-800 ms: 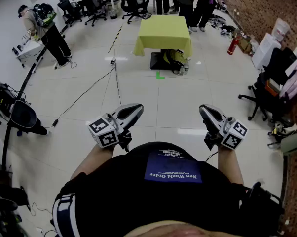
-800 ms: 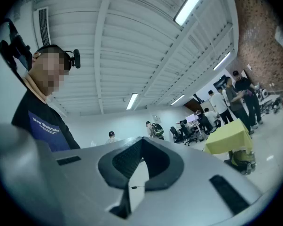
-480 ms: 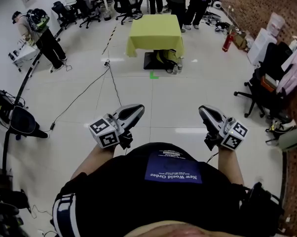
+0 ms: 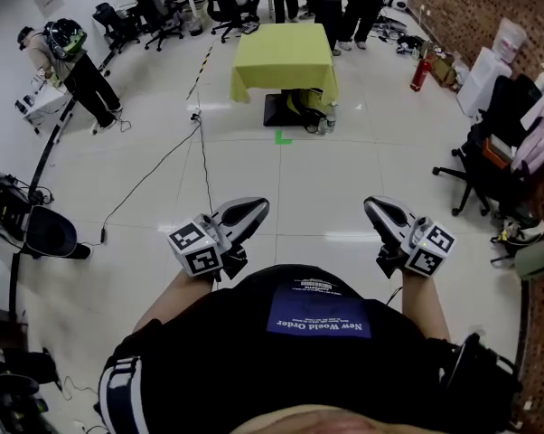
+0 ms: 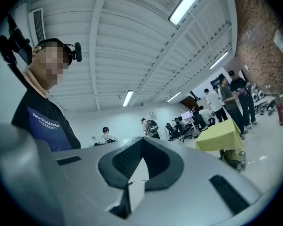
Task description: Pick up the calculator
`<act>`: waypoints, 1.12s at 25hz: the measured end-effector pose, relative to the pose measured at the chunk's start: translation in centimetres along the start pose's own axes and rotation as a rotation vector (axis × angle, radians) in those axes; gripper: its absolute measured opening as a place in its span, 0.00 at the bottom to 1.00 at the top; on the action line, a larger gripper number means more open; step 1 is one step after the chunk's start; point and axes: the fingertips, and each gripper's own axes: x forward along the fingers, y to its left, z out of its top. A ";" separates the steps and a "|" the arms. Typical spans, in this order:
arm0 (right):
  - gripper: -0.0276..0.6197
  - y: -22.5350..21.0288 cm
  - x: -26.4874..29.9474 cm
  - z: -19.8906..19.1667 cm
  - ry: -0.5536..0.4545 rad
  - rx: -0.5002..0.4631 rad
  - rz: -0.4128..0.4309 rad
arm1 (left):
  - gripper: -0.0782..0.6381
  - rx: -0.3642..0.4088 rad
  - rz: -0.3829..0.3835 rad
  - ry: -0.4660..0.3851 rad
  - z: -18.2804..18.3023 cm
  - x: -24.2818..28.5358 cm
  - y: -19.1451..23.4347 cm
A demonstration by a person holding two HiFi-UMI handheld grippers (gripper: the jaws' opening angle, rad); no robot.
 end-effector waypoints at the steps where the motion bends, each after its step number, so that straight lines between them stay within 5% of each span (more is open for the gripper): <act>1: 0.02 -0.4 0.9 -0.3 0.004 0.005 -0.002 | 0.12 -0.002 0.002 -0.004 0.1 -0.3 1.0; 17: 0.02 -7.7 26.1 0.9 0.005 -0.038 -0.074 | 0.12 0.024 -0.011 -0.034 11.0 -7.1 25.9; 28: 0.02 -16.6 34.5 1.7 0.059 -0.004 -0.021 | 0.12 -0.029 0.056 -0.035 11.8 -4.6 35.8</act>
